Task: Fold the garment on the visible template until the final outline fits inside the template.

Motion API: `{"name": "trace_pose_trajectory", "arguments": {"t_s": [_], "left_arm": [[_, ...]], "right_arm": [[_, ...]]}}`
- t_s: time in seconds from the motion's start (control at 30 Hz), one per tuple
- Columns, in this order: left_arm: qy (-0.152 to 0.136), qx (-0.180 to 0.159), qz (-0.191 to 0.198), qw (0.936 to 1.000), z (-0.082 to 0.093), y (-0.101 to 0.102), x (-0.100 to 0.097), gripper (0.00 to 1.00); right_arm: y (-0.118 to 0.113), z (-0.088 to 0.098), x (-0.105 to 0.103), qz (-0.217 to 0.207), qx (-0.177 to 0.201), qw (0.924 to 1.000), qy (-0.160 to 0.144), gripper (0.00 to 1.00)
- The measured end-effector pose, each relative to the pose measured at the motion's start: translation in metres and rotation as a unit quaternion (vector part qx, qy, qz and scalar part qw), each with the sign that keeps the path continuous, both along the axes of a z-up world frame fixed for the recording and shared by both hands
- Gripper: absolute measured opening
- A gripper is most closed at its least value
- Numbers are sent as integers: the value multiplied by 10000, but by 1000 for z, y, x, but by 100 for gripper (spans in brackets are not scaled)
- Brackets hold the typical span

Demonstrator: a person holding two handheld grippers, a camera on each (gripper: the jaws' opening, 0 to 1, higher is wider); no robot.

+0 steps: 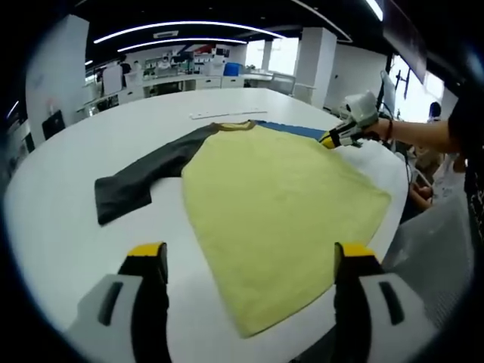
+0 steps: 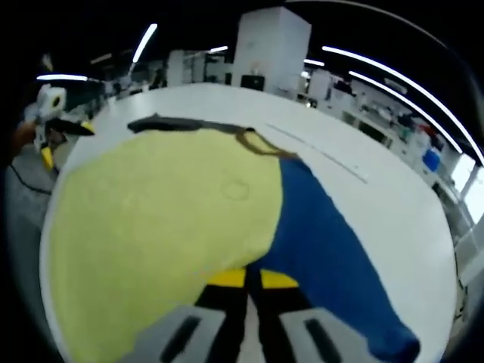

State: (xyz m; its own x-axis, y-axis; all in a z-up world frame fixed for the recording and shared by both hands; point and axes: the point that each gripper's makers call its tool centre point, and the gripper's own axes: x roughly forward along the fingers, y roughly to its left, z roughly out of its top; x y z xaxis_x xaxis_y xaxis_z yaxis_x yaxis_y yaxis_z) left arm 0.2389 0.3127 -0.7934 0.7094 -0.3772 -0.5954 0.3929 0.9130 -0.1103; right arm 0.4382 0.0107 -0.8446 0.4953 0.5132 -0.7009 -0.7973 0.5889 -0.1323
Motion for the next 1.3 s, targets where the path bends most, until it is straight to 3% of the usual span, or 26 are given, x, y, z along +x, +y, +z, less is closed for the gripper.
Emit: {"name": "trace_pose_trajectory", "arguments": {"t_s": [0.43,0.83,1.03,1.13,1.3], "left_arm": [[-37,26,-28,10000,2,1,-2,87],[-88,41,-35,9999,3,3,-2,89],[-143,28,-27,9999,7,3,0,91],[-157,28,-11,9999,7,3,1,93],[-181,22,-17,9998,9,2,1,96]], "right_arm": [[-21,19,15,-585,-61,9978,-322,0],[-26,18,17,-1118,186,9935,-112,1],[-36,23,21,-1559,392,9870,-41,25],[-42,30,22,-1928,762,9783,32,39],[-57,33,17,-2287,922,9691,60,62]]}}
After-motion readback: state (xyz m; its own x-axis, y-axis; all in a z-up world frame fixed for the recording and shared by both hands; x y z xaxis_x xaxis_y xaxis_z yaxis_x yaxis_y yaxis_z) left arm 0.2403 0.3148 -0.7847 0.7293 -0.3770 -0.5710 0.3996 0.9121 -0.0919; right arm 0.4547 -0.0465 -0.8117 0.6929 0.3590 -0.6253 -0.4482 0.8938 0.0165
